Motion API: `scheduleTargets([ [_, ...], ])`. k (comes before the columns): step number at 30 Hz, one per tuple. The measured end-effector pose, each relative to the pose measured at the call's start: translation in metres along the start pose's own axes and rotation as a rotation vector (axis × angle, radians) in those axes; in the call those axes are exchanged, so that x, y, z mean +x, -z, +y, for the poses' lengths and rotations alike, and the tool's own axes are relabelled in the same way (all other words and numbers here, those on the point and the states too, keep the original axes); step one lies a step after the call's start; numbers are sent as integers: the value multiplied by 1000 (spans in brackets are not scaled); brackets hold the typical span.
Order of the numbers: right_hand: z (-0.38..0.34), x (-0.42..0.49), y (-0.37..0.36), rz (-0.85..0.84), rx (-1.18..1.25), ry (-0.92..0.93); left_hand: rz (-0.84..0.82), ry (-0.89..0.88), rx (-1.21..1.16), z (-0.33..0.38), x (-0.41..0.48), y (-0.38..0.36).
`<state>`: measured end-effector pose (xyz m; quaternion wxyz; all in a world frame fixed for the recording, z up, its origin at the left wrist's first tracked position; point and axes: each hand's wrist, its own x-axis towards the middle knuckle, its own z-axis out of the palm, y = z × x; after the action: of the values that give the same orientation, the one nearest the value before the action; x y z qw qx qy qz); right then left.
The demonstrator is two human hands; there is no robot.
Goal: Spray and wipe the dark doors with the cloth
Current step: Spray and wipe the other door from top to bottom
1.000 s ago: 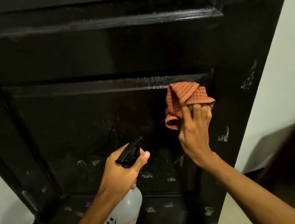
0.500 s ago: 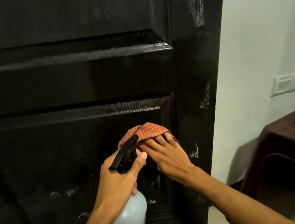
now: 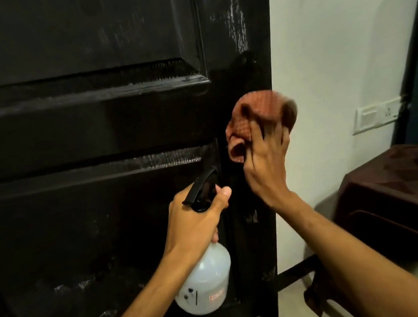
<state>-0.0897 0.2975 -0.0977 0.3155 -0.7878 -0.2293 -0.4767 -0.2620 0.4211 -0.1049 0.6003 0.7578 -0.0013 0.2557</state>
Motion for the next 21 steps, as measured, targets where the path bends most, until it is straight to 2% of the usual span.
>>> scheduleTargets([
  [2,6,-15,-6,27,-29,47,0,10,13,-3,1,-9],
  [6,50,-132,-16,-264,-157,169,-5,37,37,-9,-4,-23],
  [7,60,-138,-13,-308,-183,212,-20,40,40,-9,-6,-22],
  [9,61,-107,-8,-259,-216,270,-46,48,41,-13,-11,-17],
  [12,37,-69,-8,-143,-115,100,-30,89,63,-30,-18,-3],
  [14,35,-109,-25,-159,-89,14,20,134,69,-42,-22,3],
  [15,36,-143,-33,-226,-101,51,46,154,70,-46,-23,5],
  [17,37,-196,-41,-385,-152,267,85,160,79,-46,-21,14],
  [18,38,-196,-42,-400,-140,327,96,147,80,-43,-18,20],
  [19,31,-179,-47,-371,-78,337,112,123,81,-39,-12,30],
  [21,-3,-125,-50,-170,26,202,139,69,92,-31,-2,51],
])
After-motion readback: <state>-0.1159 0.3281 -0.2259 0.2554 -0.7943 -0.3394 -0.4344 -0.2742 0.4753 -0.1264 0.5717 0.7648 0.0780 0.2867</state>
